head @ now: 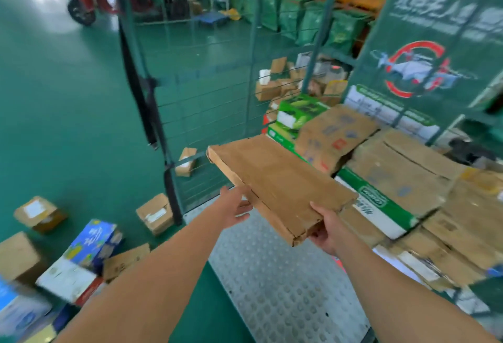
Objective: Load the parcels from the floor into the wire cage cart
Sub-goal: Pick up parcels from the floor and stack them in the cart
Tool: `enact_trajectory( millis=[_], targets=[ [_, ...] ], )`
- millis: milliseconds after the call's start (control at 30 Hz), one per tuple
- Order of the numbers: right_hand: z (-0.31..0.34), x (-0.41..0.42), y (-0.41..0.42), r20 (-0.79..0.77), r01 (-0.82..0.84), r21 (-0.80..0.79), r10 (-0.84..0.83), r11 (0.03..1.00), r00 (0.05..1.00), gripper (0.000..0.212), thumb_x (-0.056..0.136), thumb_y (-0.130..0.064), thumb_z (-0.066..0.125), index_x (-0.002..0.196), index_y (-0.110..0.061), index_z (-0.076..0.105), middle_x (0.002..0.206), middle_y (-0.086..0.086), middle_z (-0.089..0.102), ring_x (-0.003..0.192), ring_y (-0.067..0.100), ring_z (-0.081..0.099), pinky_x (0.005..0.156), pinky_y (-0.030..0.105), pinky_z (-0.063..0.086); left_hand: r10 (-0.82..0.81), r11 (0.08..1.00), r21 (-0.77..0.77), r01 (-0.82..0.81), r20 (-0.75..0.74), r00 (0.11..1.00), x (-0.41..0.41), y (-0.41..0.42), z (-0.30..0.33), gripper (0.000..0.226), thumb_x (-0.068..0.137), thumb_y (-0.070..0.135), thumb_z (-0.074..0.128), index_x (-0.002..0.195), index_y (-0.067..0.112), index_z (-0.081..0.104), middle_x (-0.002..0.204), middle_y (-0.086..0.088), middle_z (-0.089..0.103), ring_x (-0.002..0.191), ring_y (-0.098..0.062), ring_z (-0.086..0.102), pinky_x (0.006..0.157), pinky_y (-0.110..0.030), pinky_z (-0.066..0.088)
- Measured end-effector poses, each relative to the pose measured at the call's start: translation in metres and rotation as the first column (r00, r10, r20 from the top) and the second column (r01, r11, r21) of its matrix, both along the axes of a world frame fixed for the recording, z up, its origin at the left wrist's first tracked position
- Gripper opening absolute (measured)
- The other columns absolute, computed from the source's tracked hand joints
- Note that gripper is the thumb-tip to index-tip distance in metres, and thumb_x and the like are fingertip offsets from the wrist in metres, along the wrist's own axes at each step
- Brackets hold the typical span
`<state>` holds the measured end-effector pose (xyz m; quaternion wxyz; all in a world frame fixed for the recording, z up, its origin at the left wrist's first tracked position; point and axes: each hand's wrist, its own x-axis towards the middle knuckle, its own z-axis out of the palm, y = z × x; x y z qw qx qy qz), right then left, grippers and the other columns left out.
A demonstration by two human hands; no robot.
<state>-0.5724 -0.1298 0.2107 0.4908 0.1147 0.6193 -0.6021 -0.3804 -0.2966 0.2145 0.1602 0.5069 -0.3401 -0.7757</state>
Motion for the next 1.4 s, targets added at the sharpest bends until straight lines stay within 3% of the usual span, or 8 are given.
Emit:
enact_trajectory(
  millis=[133,400,800,933,1133,1233,1333,1400],
  targets=[
    [0.029,-0.057,0.022,-0.068,0.091,-0.040,-0.093,0.995,0.993,0.043,0.090,-0.025,0.076,0.129,-0.014,0.064,0.101,0.007,0.075,0.080,0.020,0.071,0.051,0.028,0.057,-0.118,0.993,-0.020,0.117,-0.041,0.992,-0.070,-0.009,0.031,0.085,0.095,0.038,0.071,0.158,0.036,0.015,0.121,-0.015,0.065,0.103,-0.027,0.069,0.082,-0.041,0.059],
    [0.041,-0.138,0.028,-0.112,0.166,-0.084,-0.175,0.983,0.978,0.047,0.089,-0.025,0.076,0.132,-0.010,0.063,0.120,0.010,0.074,0.106,0.026,0.070,0.082,0.038,0.057,-0.254,0.965,-0.062,0.254,0.005,0.967,-0.168,-0.061,0.047,0.033,0.098,0.039,0.066,0.120,0.016,0.057,0.106,-0.012,0.063,0.086,-0.022,0.063,0.067,-0.030,0.054],
    [0.033,-0.231,-0.126,-0.249,0.364,-0.100,-0.378,0.926,0.892,0.057,0.093,-0.030,0.074,0.143,-0.018,0.050,0.122,0.010,0.073,0.108,0.031,0.071,0.086,0.044,0.060,-0.358,0.930,-0.055,0.362,0.080,0.930,-0.301,-0.219,0.015,0.015,0.100,0.009,0.058,0.085,0.010,0.058,0.066,-0.006,0.066,0.069,-0.017,0.061,0.043,-0.021,0.051],
    [0.022,-0.270,-0.182,-0.310,0.398,0.002,-0.378,0.917,0.872,0.083,0.093,-0.040,0.070,0.157,-0.026,0.019,0.145,0.010,0.053,0.114,0.035,0.063,0.097,0.054,0.055,-0.344,0.936,-0.048,0.348,0.072,0.936,-0.366,-0.277,-0.003,0.013,0.098,0.008,0.060,0.111,0.009,0.062,0.086,-0.008,0.064,0.072,-0.016,0.060,0.044,-0.022,0.053],
    [0.000,-0.303,-0.227,-0.365,0.255,0.182,-0.176,0.950,0.914,0.083,0.088,-0.051,0.068,0.155,-0.030,0.023,0.144,0.006,0.050,0.120,0.030,0.059,0.099,0.054,0.054,-0.312,0.947,-0.037,0.318,0.123,0.942,-0.442,-0.327,-0.033,0.007,0.103,0.006,0.054,0.108,0.002,0.055,0.087,-0.011,0.061,0.072,-0.019,0.056,0.067,-0.030,0.057],
    [-0.002,-0.321,-0.252,-0.323,0.294,0.154,-0.234,0.943,0.917,0.049,0.098,-0.031,0.066,0.134,-0.027,0.033,0.131,0.001,0.052,0.122,0.029,0.058,0.095,0.052,0.058,-0.308,0.950,-0.011,0.311,0.117,0.944,-0.474,-0.343,-0.042,0.023,0.105,0.003,0.050,0.082,0.006,0.052,0.071,-0.008,0.060,0.068,-0.016,0.052,0.072,-0.028,0.055],
    [-0.012,-0.348,-0.276,-0.392,0.421,0.163,-0.333,0.892,0.858,0.048,0.097,-0.014,0.068,0.133,-0.018,0.036,0.133,0.005,0.051,0.112,0.025,0.060,0.088,0.041,0.060,-0.282,0.959,0.044,0.280,0.042,0.959,-0.504,-0.359,-0.049,0.003,0.104,0.004,0.052,0.105,0.006,0.055,0.087,-0.008,0.064,0.073,-0.014,0.057,0.056,-0.023,0.056],
    [-0.018,-0.366,-0.291,-0.421,0.462,0.174,-0.359,0.870,0.833,0.052,0.095,-0.008,0.066,0.138,-0.014,0.037,0.132,0.008,0.052,0.107,0.026,0.060,0.087,0.040,0.060,-0.250,0.968,0.038,0.249,-0.002,0.968,-0.525,-0.375,-0.058,0.023,0.101,0.003,0.057,0.123,0.006,0.052,0.097,-0.010,0.063,0.077,-0.016,0.060,0.056,-0.024,0.057]
  ],
)
